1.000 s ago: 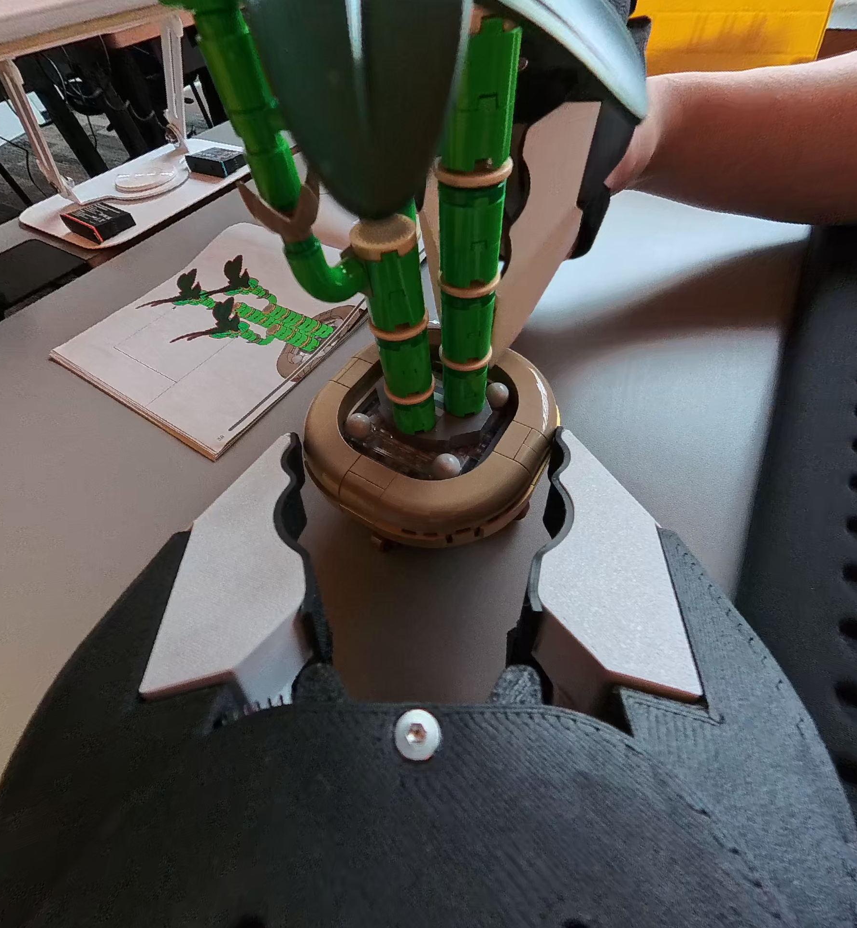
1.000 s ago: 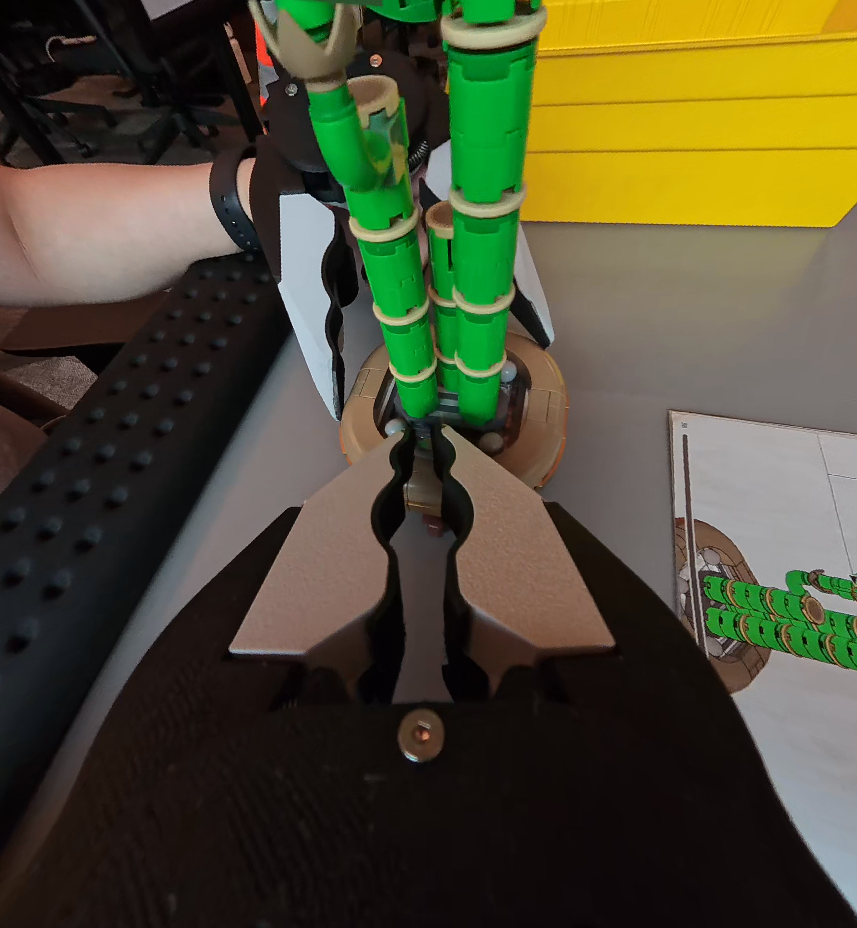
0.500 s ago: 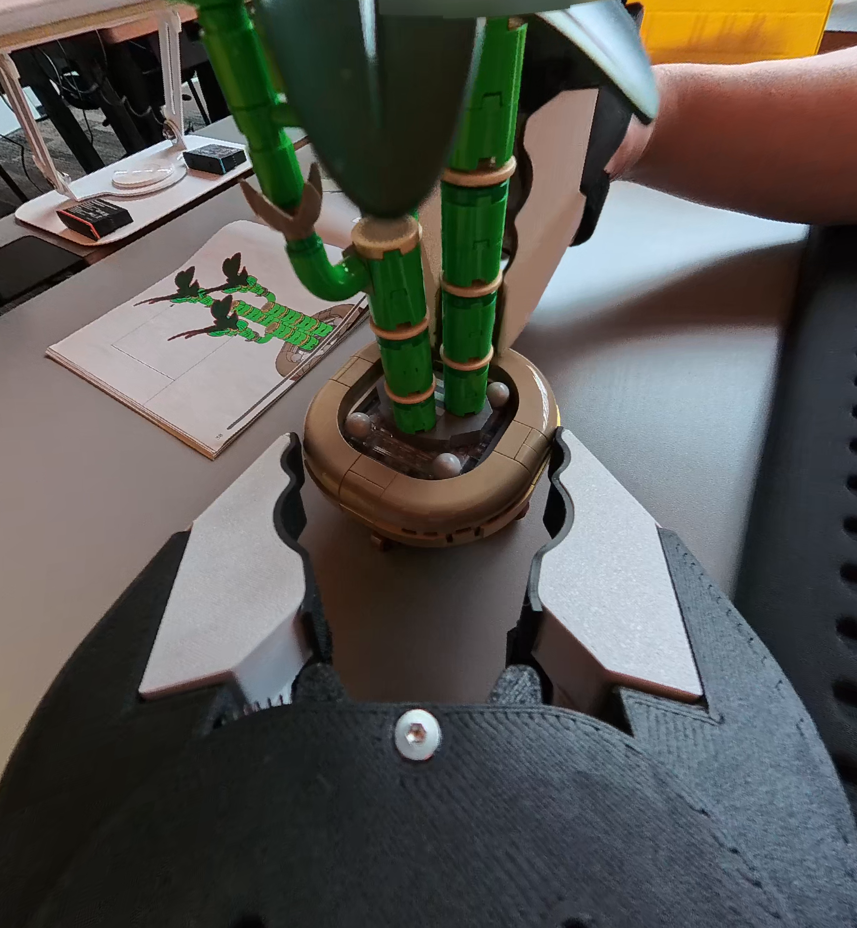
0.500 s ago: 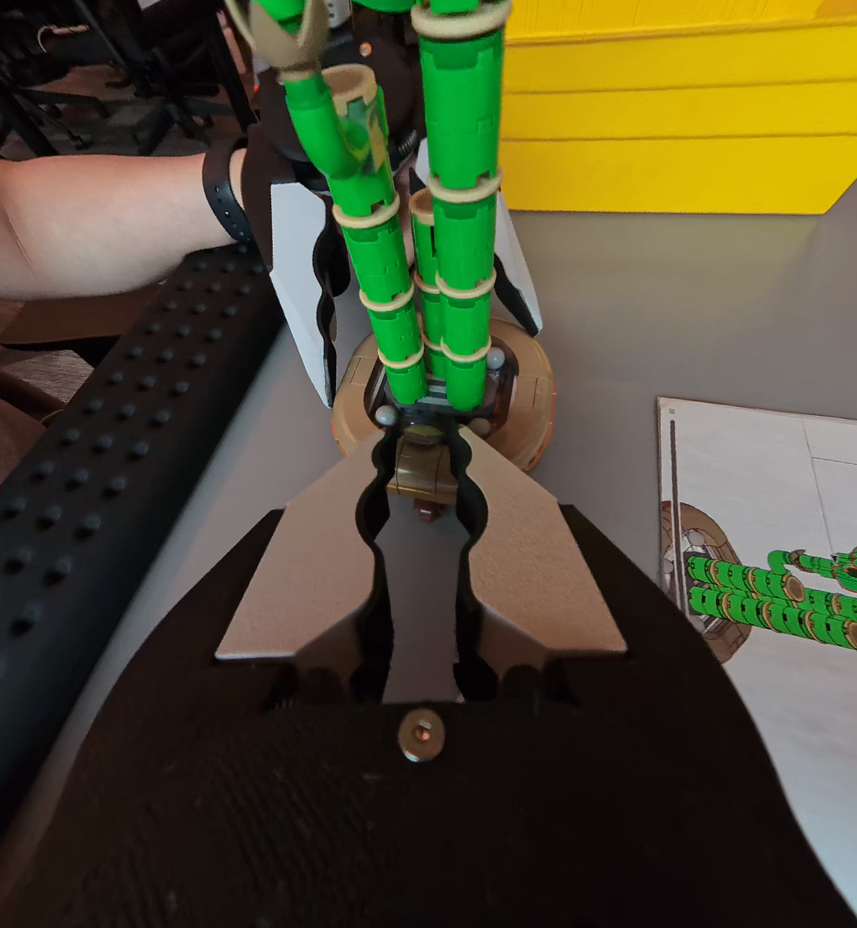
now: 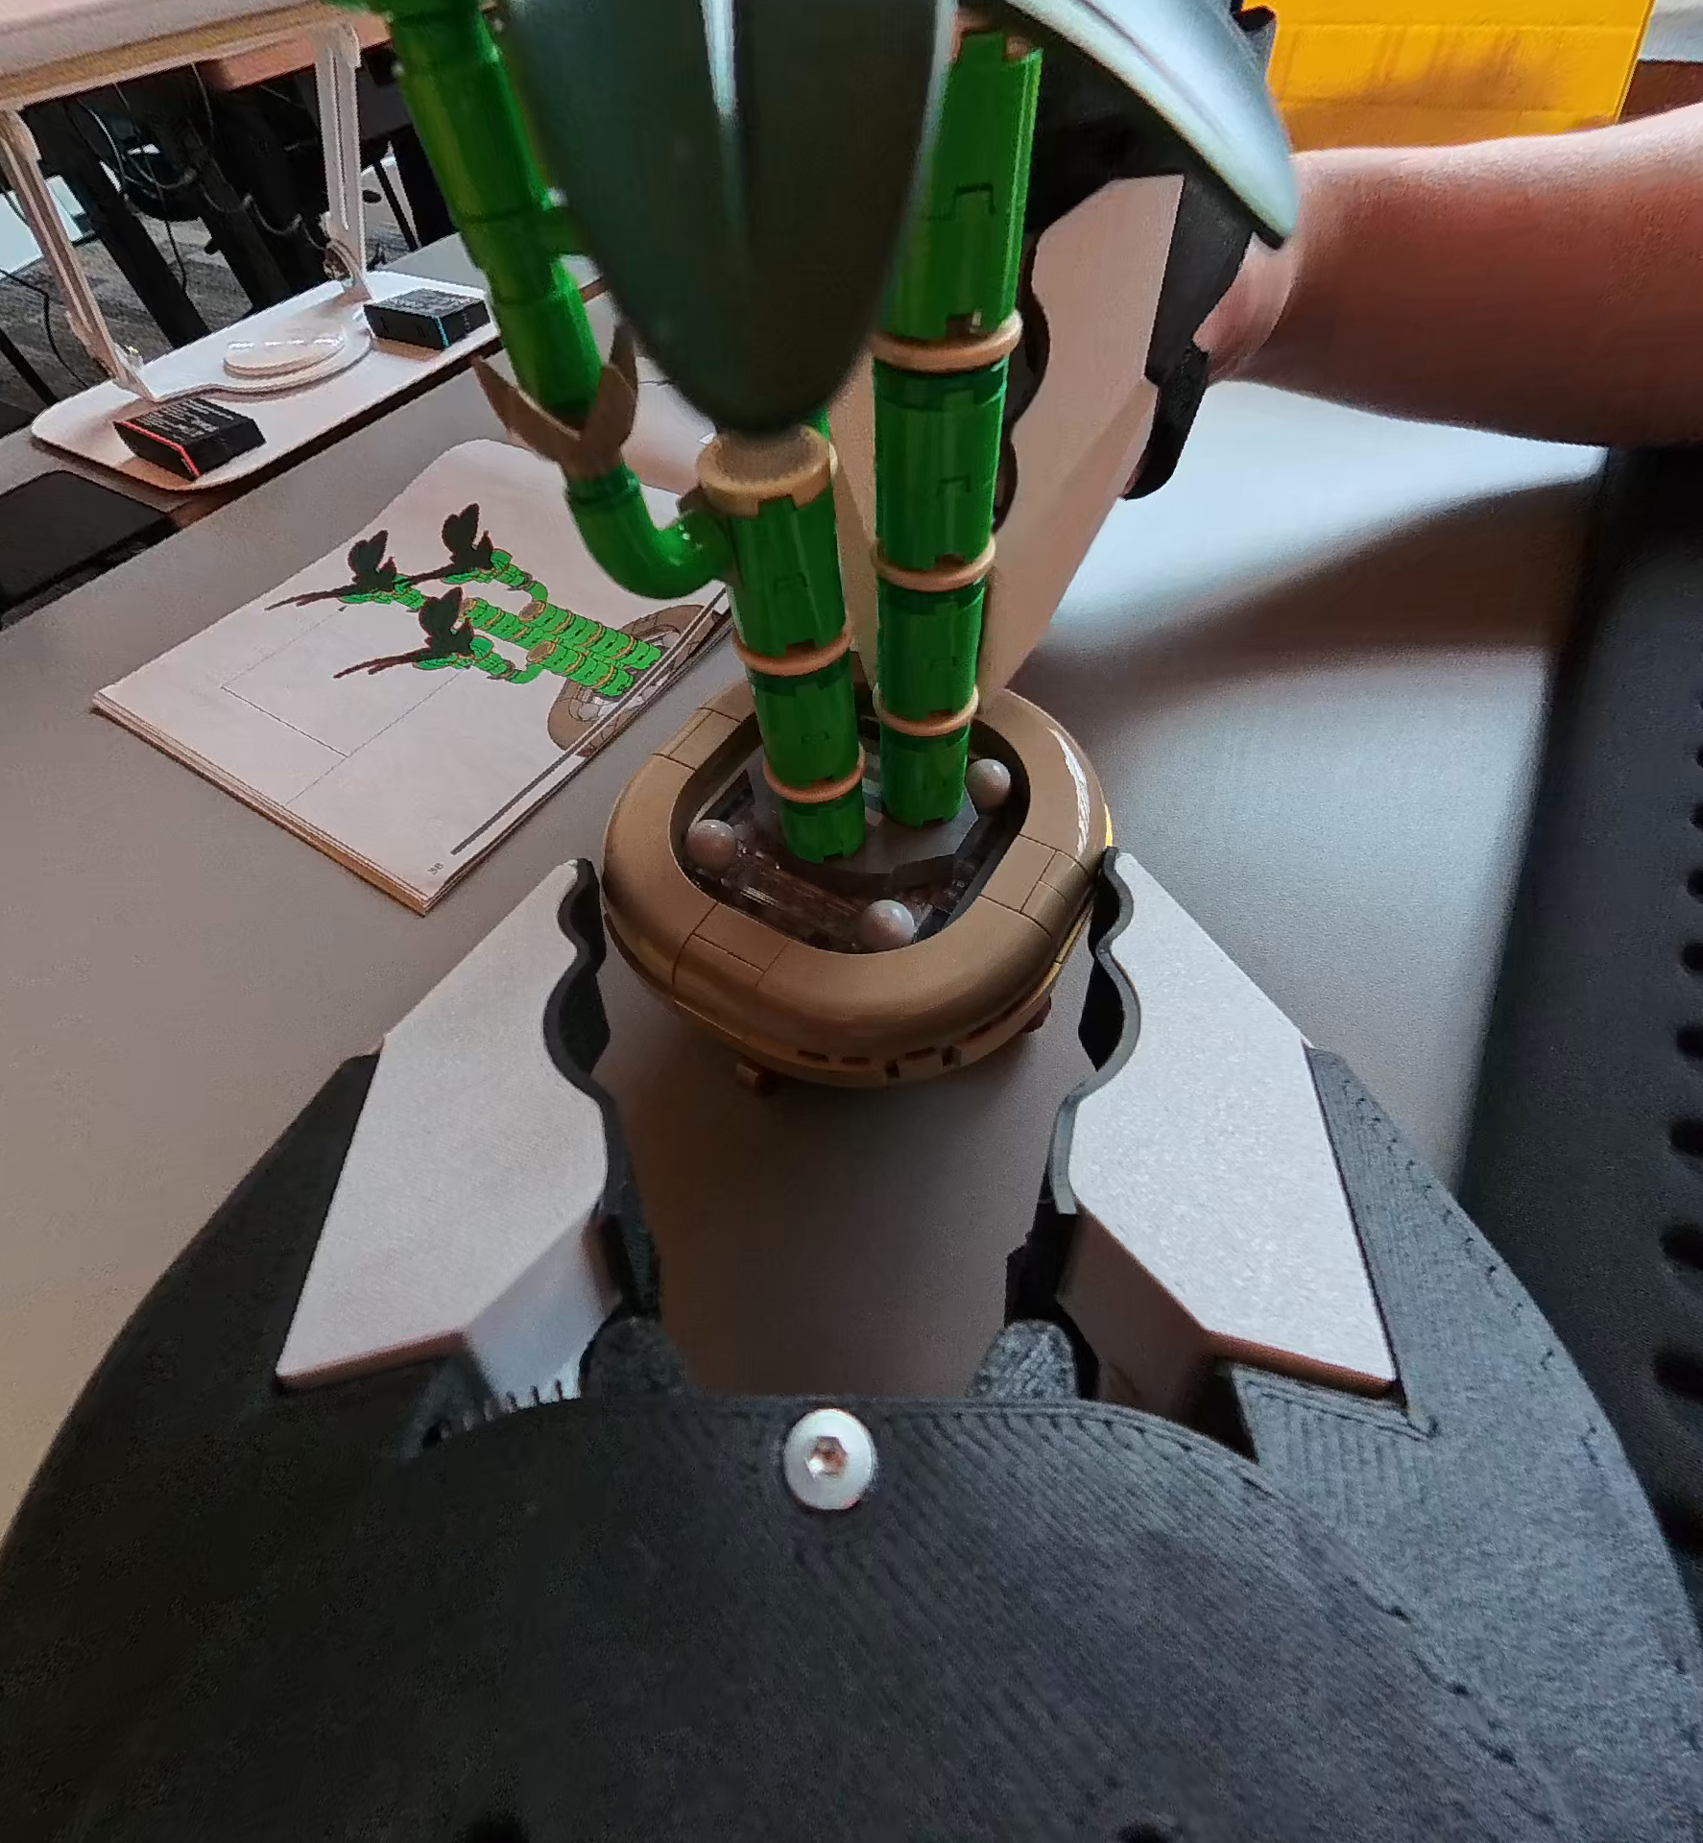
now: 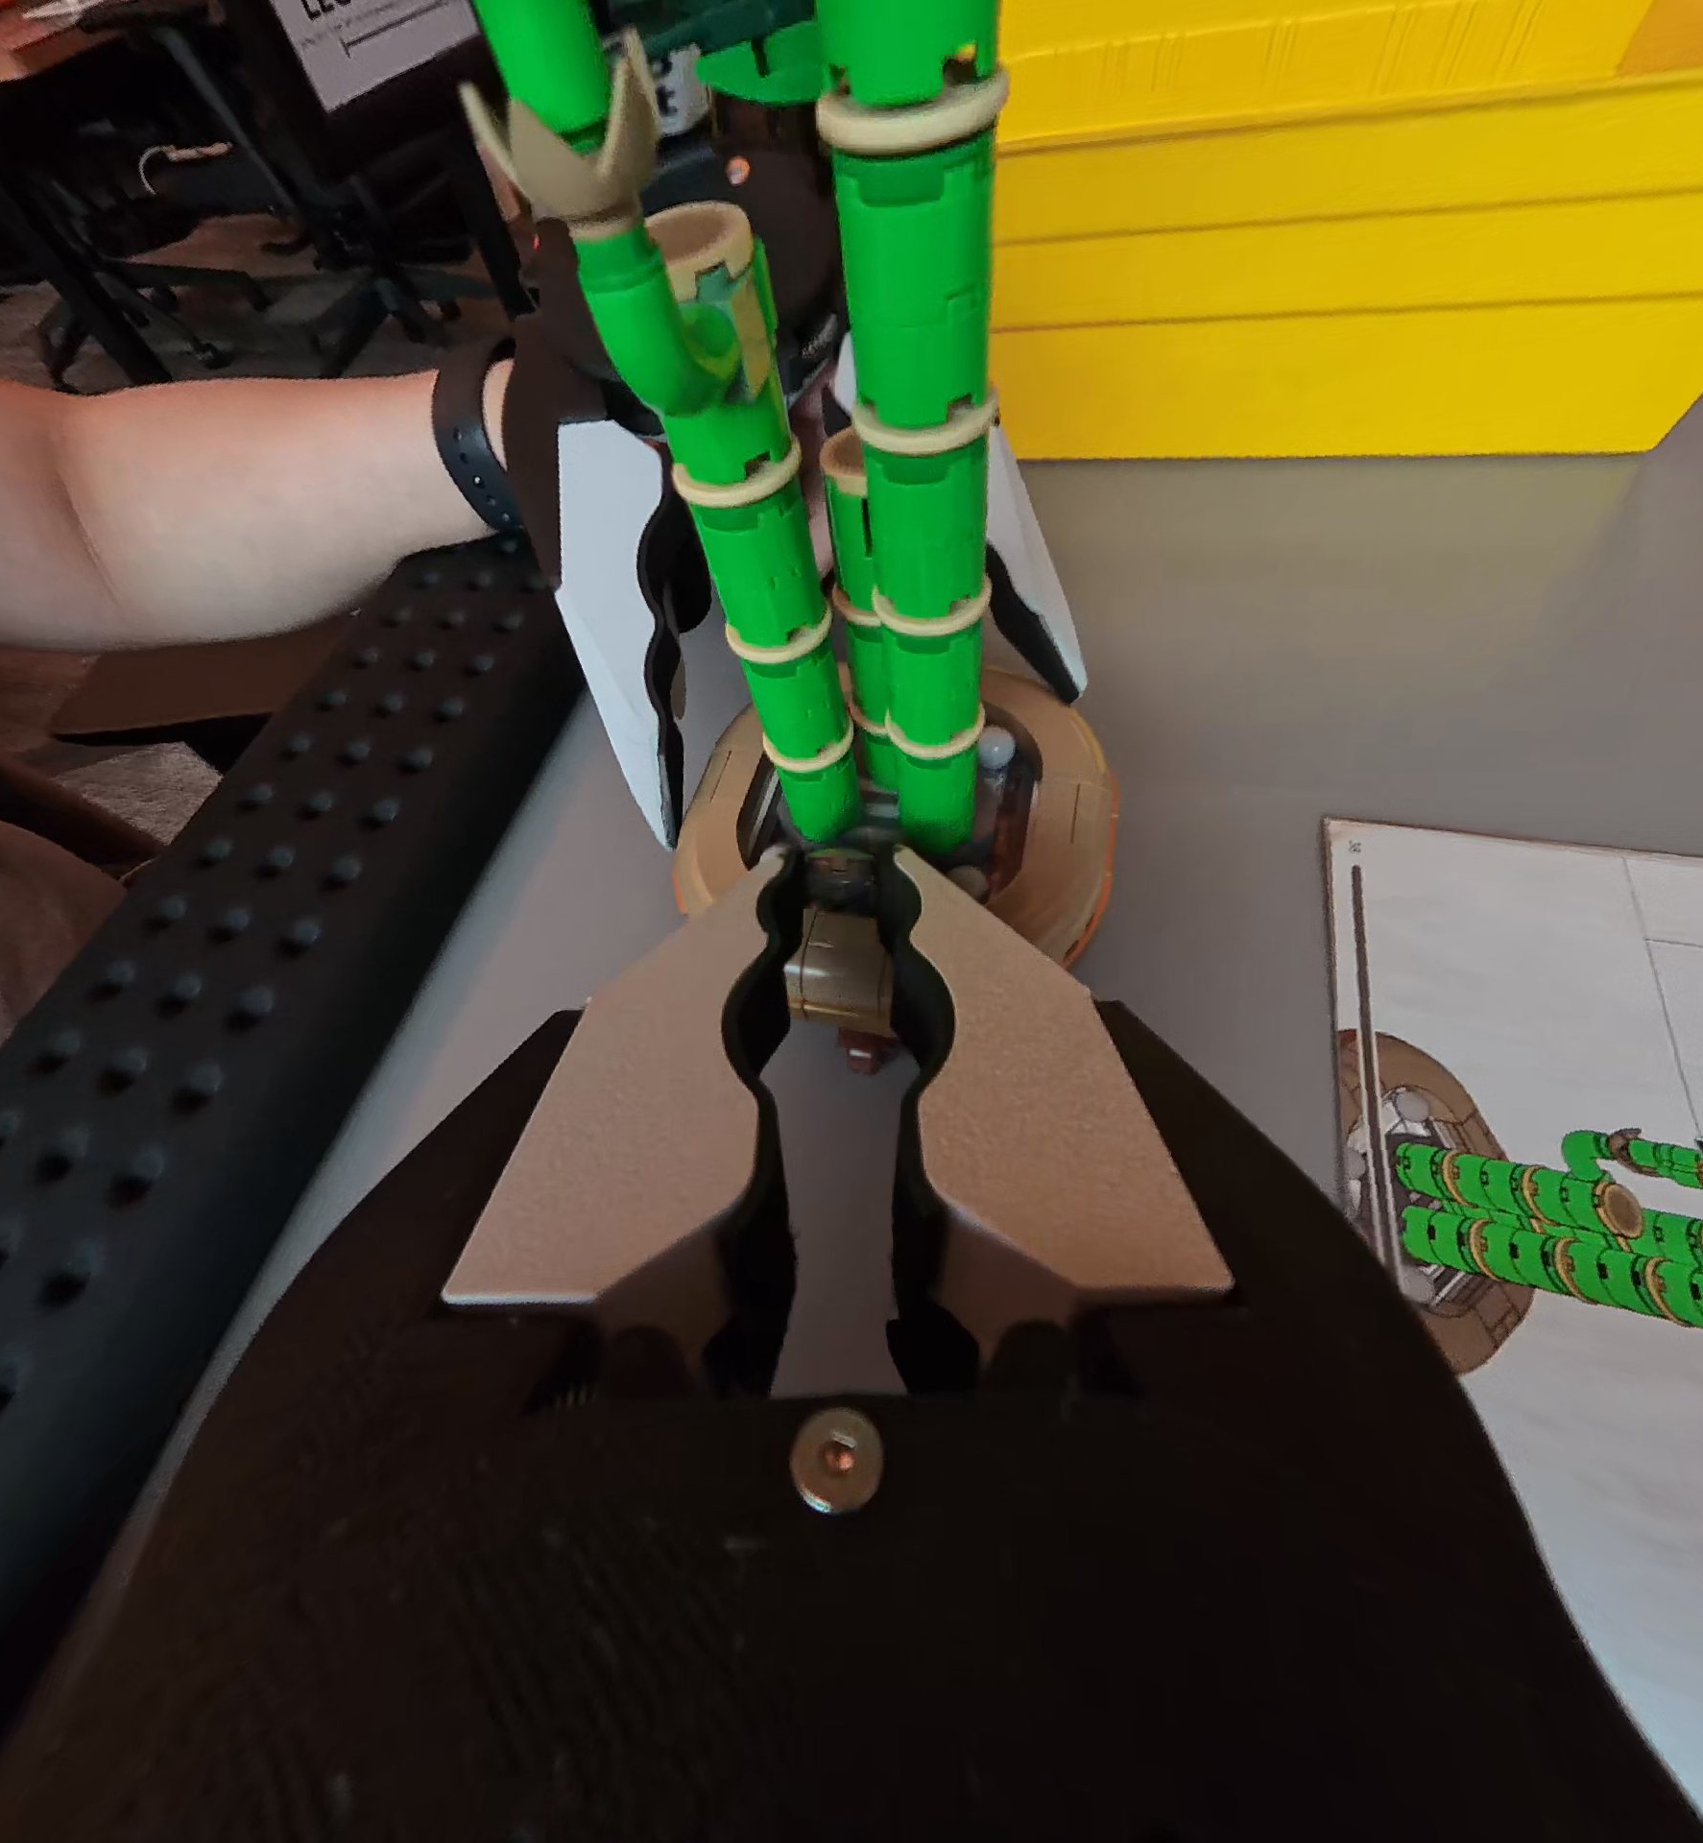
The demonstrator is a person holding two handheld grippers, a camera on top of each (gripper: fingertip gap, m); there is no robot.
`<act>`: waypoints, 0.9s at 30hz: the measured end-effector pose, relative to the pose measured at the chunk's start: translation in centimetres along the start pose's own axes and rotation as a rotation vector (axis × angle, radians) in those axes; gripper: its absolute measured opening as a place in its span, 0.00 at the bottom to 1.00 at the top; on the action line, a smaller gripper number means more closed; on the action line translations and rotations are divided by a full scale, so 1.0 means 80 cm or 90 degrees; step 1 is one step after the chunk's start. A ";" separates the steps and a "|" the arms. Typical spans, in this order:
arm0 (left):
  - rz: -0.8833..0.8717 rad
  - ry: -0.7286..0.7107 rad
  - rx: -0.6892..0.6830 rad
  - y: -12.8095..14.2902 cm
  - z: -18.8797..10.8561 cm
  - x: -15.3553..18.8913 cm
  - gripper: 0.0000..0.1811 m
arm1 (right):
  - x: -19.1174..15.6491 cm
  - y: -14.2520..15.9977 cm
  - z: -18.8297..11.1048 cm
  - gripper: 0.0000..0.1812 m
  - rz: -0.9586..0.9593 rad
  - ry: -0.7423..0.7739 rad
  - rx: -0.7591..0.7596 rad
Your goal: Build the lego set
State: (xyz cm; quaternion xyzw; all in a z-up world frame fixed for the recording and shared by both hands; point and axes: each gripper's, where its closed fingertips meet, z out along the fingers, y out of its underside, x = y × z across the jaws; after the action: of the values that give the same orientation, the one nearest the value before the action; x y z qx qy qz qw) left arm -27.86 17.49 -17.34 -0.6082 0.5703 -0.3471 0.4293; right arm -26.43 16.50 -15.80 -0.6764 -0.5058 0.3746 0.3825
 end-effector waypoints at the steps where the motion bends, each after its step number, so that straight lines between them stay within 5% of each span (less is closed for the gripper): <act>1: 0.000 0.000 0.000 0.000 0.000 0.000 0.54 | 0.001 -0.004 0.000 0.07 -0.005 0.005 0.012; 21: 0.000 0.000 0.000 0.000 -0.001 0.000 0.54 | -0.002 0.009 0.004 0.09 0.009 -0.007 -0.031; 27: 0.001 0.000 0.001 0.000 -0.001 0.000 0.53 | 0.002 -0.009 -0.036 0.13 -0.026 0.017 -0.024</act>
State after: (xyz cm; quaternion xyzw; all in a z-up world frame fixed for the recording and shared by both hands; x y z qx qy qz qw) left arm -27.91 17.46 -17.33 -0.6077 0.5706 -0.3467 0.4301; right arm -24.13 16.38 -13.97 -0.6781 -0.5210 0.3482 0.3840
